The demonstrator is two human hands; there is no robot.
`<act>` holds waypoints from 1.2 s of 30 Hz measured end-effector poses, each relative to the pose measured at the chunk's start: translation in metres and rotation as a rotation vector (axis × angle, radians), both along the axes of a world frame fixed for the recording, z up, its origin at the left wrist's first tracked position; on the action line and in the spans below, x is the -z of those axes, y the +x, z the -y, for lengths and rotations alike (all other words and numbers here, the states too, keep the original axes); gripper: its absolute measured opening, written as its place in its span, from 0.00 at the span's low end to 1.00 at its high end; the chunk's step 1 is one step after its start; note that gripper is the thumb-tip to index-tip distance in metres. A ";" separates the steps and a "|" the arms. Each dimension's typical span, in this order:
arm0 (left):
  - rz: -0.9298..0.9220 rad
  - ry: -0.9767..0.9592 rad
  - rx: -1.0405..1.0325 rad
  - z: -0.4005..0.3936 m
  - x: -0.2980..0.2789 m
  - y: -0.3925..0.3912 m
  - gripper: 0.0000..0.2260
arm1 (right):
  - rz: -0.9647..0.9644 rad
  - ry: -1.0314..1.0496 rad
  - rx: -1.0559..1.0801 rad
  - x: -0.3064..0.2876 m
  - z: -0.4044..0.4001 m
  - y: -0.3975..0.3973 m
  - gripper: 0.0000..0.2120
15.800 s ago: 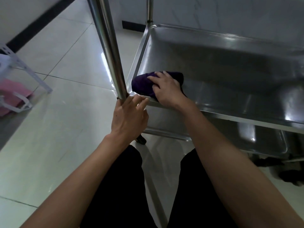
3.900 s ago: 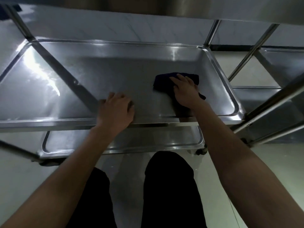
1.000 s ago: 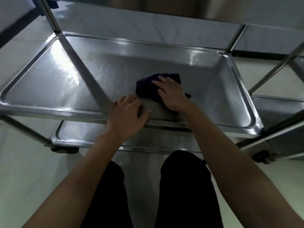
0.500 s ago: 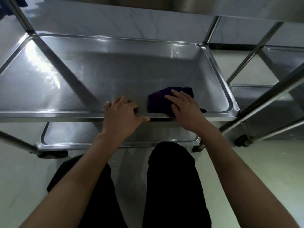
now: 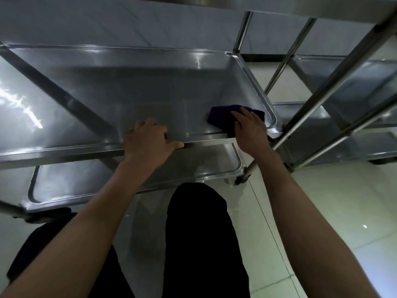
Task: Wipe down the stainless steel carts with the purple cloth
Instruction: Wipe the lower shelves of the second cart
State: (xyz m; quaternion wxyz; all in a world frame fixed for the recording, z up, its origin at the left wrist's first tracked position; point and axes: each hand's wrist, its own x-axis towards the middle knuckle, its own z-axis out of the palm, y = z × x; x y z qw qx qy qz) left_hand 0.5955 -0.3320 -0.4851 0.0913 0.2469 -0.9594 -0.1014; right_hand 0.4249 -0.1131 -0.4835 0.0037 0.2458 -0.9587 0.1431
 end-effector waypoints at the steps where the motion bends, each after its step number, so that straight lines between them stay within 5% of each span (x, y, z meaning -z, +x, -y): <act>1: 0.005 0.010 0.002 -0.003 0.000 -0.002 0.25 | 0.001 -0.008 0.007 0.001 -0.001 -0.002 0.21; 14: 0.051 -0.011 0.049 -0.004 0.005 -0.007 0.27 | 0.087 -0.058 -0.100 -0.008 0.029 0.039 0.22; 23: 0.092 -0.076 0.111 0.005 0.007 -0.003 0.25 | 0.131 0.133 -0.163 -0.009 0.038 0.040 0.28; 30: 0.306 0.124 0.232 0.006 -0.039 0.038 0.19 | 0.193 0.103 -0.189 -0.038 0.050 0.061 0.20; 36: 0.507 0.339 0.085 -0.005 -0.120 0.100 0.19 | 0.444 0.006 -0.152 -0.103 0.047 0.110 0.19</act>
